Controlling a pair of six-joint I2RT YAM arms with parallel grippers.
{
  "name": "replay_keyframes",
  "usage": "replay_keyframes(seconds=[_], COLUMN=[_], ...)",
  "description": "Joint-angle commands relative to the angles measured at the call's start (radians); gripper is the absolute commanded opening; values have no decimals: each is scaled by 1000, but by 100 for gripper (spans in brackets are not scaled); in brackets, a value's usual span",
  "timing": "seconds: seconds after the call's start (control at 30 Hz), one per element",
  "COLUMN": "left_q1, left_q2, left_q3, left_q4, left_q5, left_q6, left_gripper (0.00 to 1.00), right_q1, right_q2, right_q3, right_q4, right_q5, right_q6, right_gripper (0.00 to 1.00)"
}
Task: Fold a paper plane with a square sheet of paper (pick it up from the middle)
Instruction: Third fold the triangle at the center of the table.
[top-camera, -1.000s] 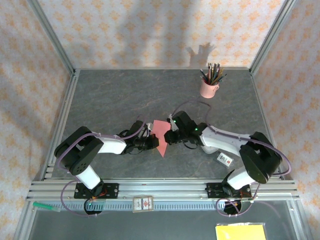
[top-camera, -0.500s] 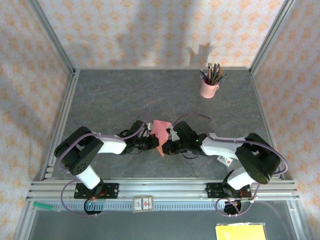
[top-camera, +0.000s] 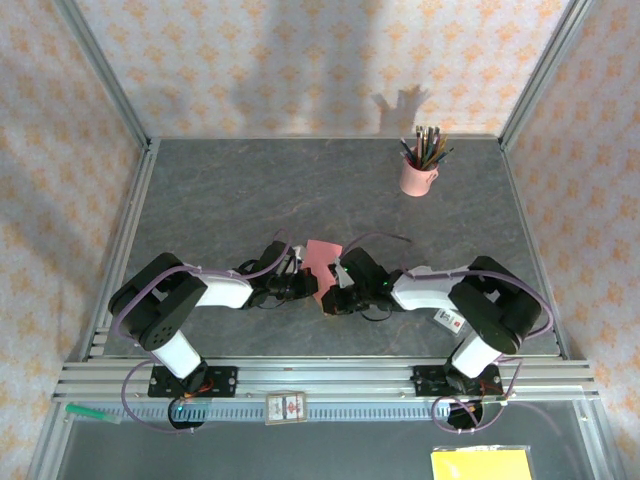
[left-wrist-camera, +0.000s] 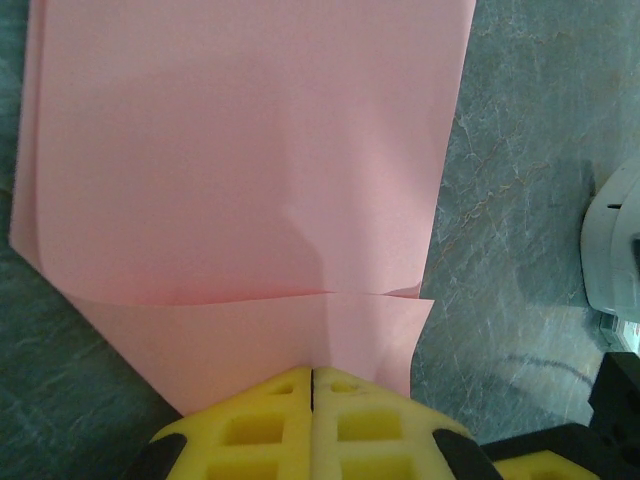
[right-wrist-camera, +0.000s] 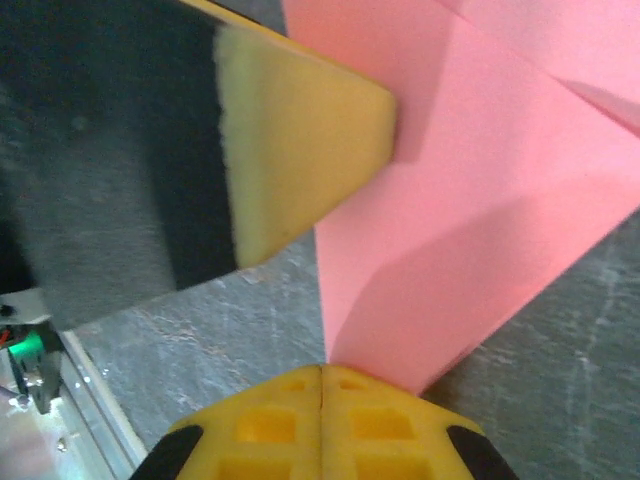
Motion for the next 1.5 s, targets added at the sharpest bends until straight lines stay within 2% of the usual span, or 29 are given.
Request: replay_keyframes(seconds=[0.0, 0.37, 0.67, 1.07, 1.47], left_q1=[2, 2, 17, 85, 171], left_q2=[49, 23, 33, 43, 55], left_q3=[-24, 31, 56, 52, 98], left_q4=[-123, -160, -174, -124, -144], left_q5=[-82, -72, -60, 12, 42], left_q6=[17, 27, 47, 60, 109], left_gripper=[0, 0, 0, 3, 6], right_q1=[5, 3, -13, -24, -31], right_q2=[25, 53, 92, 113, 116], right_q3=[6, -33, -22, -14, -13], right_q4=[-31, -87, -203, -278, -302], right_q5=[42, 92, 132, 144, 153], right_q6=[-33, -35, -13, -13, -18], right_gripper=[5, 2, 0, 0, 0])
